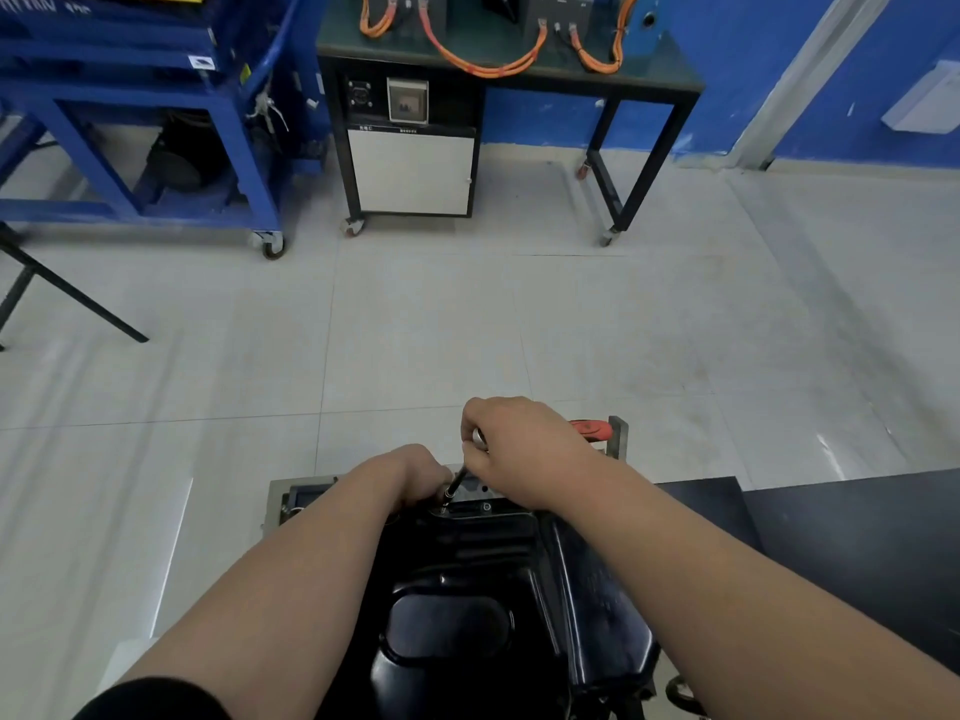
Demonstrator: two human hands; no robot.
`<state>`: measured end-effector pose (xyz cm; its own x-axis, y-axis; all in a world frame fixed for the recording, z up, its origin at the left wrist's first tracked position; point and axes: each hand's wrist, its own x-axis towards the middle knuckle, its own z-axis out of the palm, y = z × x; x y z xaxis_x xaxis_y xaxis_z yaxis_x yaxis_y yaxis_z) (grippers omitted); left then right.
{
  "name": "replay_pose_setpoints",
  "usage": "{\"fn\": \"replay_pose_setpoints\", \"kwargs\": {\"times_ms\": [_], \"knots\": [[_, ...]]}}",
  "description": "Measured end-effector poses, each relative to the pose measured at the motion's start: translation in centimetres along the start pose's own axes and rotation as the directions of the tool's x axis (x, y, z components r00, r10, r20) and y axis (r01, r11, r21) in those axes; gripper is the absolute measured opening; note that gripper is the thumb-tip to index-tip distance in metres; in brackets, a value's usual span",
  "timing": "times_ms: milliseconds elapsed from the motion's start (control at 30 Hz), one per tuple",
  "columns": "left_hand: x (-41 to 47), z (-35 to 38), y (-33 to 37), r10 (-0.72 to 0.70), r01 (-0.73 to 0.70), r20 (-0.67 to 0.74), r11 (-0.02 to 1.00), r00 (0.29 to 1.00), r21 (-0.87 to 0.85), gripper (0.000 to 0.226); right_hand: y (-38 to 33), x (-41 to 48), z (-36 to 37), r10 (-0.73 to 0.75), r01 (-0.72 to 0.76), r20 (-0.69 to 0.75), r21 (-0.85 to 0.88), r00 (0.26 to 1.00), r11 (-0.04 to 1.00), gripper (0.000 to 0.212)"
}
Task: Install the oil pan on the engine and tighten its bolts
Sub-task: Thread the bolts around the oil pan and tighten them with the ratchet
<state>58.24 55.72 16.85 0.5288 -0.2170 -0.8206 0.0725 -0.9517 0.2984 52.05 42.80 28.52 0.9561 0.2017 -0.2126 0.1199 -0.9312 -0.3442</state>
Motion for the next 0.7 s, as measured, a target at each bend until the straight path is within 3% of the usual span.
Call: {"fn": "replay_pose_setpoints", "kwargs": {"times_ms": [200,367,533,700], "knots": [[0.4,0.4,-0.8,0.045,-0.045,-0.037,0.999,0.998,0.001,0.019,-0.5,-0.4,0.5,-0.105,0.106,0.027,-0.058,0.994,0.993,0.014],[0.6,1.0,-1.3,0.134,-0.132,-0.05,0.99,0.99,0.05,0.035,-1.2,-0.3,0.7,-0.116,0.123,0.072,-0.099,0.991,0.987,0.015],[-0.5,1.0,-2.1,0.222,-0.22,-0.048,0.974,0.974,0.06,0.035,-2.7,-0.2,0.6,-0.143,0.163,0.136,-0.147,0.98,0.976,0.021],[-2.7,0.6,-2.3,0.313,-0.33,-0.227,0.943,0.922,-0.039,0.023,-3.6,-0.1,1.0,-0.214,0.237,0.135,-0.191,0.967,0.953,0.028]]}}
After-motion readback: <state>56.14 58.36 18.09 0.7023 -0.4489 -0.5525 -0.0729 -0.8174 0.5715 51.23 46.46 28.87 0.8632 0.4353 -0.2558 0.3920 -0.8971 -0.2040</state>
